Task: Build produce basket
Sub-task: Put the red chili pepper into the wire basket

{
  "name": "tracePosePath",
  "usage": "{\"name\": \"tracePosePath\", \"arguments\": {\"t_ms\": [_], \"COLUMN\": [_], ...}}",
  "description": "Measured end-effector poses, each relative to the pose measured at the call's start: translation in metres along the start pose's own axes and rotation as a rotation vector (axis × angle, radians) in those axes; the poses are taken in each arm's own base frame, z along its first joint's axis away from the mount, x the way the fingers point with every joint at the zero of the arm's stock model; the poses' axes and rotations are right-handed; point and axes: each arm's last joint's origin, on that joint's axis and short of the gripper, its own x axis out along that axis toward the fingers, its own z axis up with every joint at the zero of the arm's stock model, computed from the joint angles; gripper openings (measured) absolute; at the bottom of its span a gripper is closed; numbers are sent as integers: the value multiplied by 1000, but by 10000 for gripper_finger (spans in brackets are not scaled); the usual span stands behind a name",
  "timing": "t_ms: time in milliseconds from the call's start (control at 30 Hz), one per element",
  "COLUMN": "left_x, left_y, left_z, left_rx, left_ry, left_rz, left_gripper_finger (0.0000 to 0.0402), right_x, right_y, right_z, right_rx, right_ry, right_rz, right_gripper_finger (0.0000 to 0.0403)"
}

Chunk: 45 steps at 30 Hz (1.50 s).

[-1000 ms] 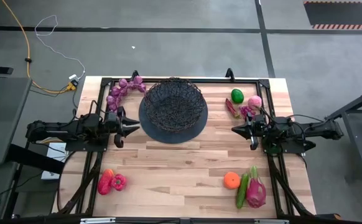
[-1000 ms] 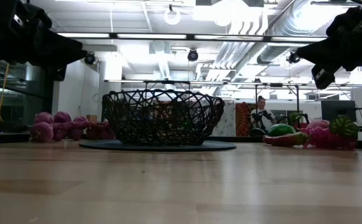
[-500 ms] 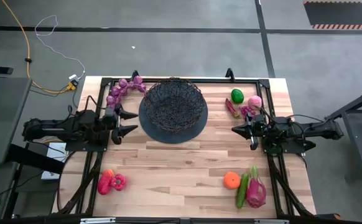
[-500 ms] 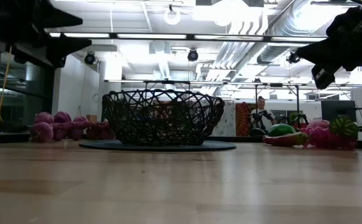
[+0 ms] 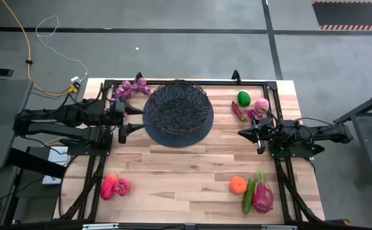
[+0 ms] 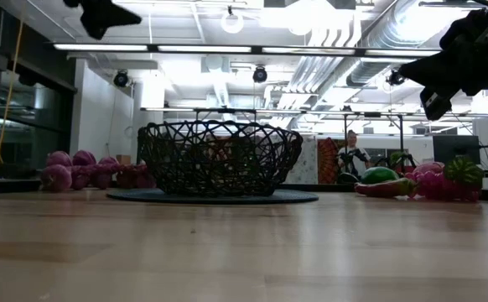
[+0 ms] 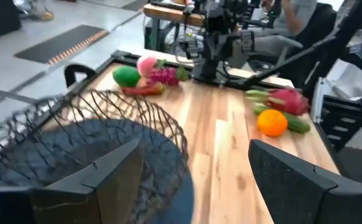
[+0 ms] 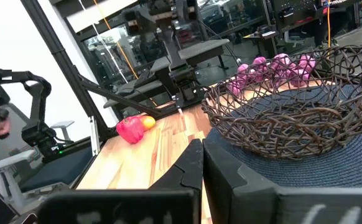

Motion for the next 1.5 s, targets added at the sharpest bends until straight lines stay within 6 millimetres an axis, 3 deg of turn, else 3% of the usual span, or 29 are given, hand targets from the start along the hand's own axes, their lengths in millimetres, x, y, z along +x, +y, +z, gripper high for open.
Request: {"name": "tracePosePath", "arguments": {"t_ms": [233, 467, 733, 967, 1067, 1167, 1233, 1333, 1500], "left_x": [6, 8, 8, 8, 8, 8, 8, 7, 7], "left_y": [-3, 0, 1, 1, 1, 2, 3, 4, 5], "left_z": [12, 15, 15, 15, 15, 15, 15, 15, 15], "left_rx": [-35, -77, -102, -160, -163, -179, -188, -189, -150], "left_ry": [-71, -110, -117, -121, -121, -128, -139, -150, -149], "left_rz": [-4, 106, 135, 133, 132, 157, 189, 236, 256], "left_gripper_finger": [281, 281, 281, 281, 281, 281, 281, 281, 281], "right_x": [0, 0, 0, -7, -14, -18, -19, -13, 3], "right_y": [0, 0, 0, 9, 9, 12, 17, 23, 28], "right_z": [0, 0, 2, 34, 48, 63, 77, 95, 113], "right_rx": [0, 0, -126, 193, 253, 285, 281, 209, 166], "right_ry": [0, -1, -25, -377, -556, -612, -591, -422, -101], "right_rz": [0, -1, -13, 65, 19, -32, -70, -202, -501], "right_gripper_finger": [0, 0, 0, 0, 0, 1, 7, 29, 101]}}
